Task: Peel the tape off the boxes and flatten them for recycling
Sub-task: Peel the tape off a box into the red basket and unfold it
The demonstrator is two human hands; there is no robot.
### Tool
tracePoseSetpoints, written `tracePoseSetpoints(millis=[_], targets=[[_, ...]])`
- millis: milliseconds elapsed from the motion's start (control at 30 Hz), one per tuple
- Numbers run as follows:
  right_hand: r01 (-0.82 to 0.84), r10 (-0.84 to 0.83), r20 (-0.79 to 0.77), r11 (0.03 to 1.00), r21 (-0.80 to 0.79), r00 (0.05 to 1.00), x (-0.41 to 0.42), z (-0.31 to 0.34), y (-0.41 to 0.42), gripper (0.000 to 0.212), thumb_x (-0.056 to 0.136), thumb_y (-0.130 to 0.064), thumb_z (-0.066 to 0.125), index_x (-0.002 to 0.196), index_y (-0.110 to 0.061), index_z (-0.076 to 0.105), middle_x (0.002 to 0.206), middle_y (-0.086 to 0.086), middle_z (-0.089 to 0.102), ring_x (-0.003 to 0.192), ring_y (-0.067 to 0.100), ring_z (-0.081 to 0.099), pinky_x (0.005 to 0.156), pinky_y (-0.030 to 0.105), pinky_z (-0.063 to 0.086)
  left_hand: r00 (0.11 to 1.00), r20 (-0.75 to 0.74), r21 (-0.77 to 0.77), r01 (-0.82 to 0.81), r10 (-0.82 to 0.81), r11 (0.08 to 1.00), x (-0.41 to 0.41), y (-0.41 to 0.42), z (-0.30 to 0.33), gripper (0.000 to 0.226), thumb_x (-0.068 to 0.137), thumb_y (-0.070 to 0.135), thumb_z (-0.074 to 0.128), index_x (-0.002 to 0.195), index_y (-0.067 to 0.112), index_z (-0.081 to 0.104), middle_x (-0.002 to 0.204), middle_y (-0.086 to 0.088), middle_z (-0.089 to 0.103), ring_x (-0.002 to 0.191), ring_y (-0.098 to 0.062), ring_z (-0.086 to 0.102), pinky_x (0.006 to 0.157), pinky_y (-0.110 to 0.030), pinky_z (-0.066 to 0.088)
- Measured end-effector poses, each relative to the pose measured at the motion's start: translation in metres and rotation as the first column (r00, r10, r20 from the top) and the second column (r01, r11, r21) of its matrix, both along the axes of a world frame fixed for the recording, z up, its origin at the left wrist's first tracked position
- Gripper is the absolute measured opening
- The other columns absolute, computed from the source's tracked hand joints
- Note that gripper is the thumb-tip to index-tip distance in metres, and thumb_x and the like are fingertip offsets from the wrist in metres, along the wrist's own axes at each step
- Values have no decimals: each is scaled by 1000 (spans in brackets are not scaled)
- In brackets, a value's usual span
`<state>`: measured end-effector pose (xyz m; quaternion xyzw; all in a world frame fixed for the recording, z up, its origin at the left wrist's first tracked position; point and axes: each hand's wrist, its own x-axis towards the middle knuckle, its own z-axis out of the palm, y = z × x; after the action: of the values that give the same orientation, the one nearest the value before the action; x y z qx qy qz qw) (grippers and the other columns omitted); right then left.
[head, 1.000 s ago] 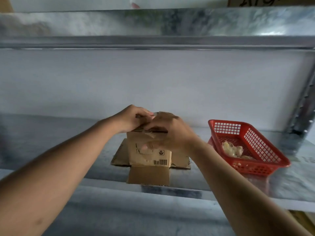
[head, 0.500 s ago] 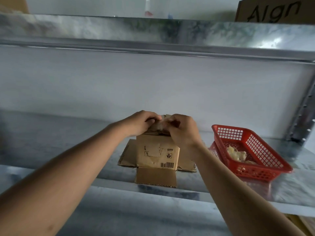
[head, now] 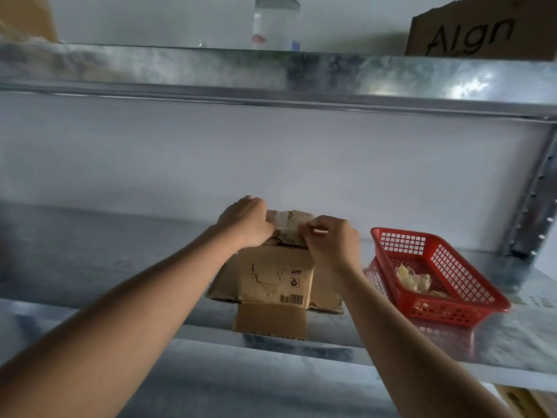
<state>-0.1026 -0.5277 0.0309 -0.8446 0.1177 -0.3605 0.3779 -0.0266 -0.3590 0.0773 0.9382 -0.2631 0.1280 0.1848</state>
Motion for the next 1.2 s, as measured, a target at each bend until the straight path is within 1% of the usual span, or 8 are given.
tracePoseSetpoints(millis=[133, 300, 400, 567, 700, 933, 1067, 1200], targets=[[90, -89, 7, 994, -58, 996, 2, -2, 10, 26, 95, -43, 68, 86, -20, 74, 83, -3, 73, 83, 22, 66, 69, 35, 54, 961, -253, -79, 91, -108, 993, -7, 0, -1, 45, 98, 48, 46, 71, 13, 43, 64, 2, 38, 60, -20, 39, 64, -35, 34], [121, -121, -5, 991, -61, 993, 5, 9, 14, 24, 100, -40, 59, 94, -19, 69, 86, 0, 73, 79, 26, 69, 74, 41, 57, 966, -186, 123, 205, -181, 971, 5, 16, -21, 60, 92, 76, 26, 115, 26, 51, 118, 5, 45, 117, -21, 50, 107, -43, 37], [83, -85, 9, 989, 124, 996, 5, 16, 9, 19, 103, -36, 55, 105, -20, 65, 87, 0, 76, 73, 25, 75, 75, 49, 61, 955, -256, 190, 201, -149, 961, 16, 32, -18, 92, 86, 83, 17, 163, 32, 22, 171, 12, 13, 158, -29, 10, 127, -48, 13], [-64, 47, 47, 867, 494, 998, 0, 7, 10, 14, 108, -30, 50, 114, -18, 52, 63, -1, 75, 56, 18, 74, 62, 44, 65, 950, -307, 196, 111, -46, 974, 11, 40, -3, 91, 80, 84, 19, 158, 39, 30, 171, 15, 13, 157, -28, -17, 124, -54, 4], [-75, 20, 109, 849, 523, 994, -1, 1, 9, 18, 106, -32, 55, 111, -15, 56, 69, 3, 76, 54, 19, 74, 50, 37, 62, 968, -248, 309, 102, -23, 946, -12, 7, 2, 128, 64, 108, 12, 163, 26, 24, 171, -2, 19, 158, -33, 8, 125, -55, 12], [-125, -28, 245, 799, 589, 969, -13, 5, -1, 7, 106, -28, 55, 107, -21, 54, 72, 1, 76, 58, 21, 75, 46, 30, 58, 917, -382, 247, 221, -115, 943, -5, 21, 13, 80, 77, 69, 58, 150, 43, 37, 135, 11, 56, 115, -13, 57, 99, -41, 51], [-70, -183, 334, 780, 621, 924, -16, 11, -16, 9, 107, -27, 53, 99, -24, 53, 88, 4, 74, 66, 16, 77, 59, 34, 64, 911, -406, 223, 173, -70, 959, -1, 31, 20, 77, 73, 41, 67, 144, 48, 37, 114, 9, 60, 97, -15, 63, 78, -37, 56], [-295, -112, 467, 640, 709, 877, -15, 21, -19, 6, 107, -15, 55, 111, -17, 52, 95, 11, 77, 87, 18, 78, 81, 37, 65, 869, -484, 71, 159, -106, 985, 2, 30, 10, 59, 71, 39, 63, 129, 42, 48, 118, 2, 58, 106, -21, 57, 92, -46, 51]])
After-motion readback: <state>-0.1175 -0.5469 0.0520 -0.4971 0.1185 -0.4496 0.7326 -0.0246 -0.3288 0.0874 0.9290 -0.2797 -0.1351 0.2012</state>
